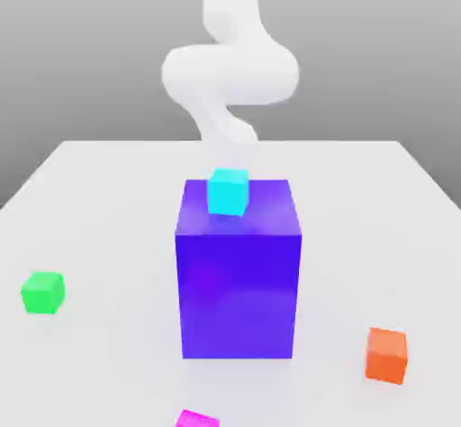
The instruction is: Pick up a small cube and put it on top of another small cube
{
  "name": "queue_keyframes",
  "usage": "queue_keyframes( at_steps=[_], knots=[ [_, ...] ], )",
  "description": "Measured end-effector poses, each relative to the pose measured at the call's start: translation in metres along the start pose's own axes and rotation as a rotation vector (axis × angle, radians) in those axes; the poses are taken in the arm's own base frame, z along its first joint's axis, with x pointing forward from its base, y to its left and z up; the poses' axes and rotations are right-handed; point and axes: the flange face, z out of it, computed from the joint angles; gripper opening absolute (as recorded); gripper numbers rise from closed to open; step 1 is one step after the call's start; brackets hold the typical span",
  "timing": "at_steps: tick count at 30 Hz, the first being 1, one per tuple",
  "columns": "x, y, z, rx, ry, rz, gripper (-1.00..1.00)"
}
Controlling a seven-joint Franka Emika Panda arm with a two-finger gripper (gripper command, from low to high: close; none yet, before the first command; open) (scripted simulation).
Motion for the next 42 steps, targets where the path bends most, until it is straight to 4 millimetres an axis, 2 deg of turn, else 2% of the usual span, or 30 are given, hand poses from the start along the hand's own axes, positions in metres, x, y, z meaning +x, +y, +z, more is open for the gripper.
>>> queue_keyframes(
  at_steps=[6,13,20,27,33,34,40,42],
  knots=[
    [0.003,0.006,0.109,-0.129,-0.087,0.053,0.00],
    [-0.012,0.036,0.230,-0.272,-0.187,0.115,0.00],
    [-0.044,0.088,0.341,-0.414,-0.287,0.182,0.00],
    [-0.098,0.155,0.436,-0.552,-0.391,0.247,0.00],
    [-0.143,0.206,0.502,-0.602,-0.429,0.272,0.00],
    [-0.149,0.211,0.510,-0.602,-0.429,0.272,-1.00],
    [-0.151,0.214,0.513,-0.602,-0.429,0.272,-1.00],
    [-0.144,0.207,0.503,-0.602,-0.429,0.272,-1.00]
  ],
)
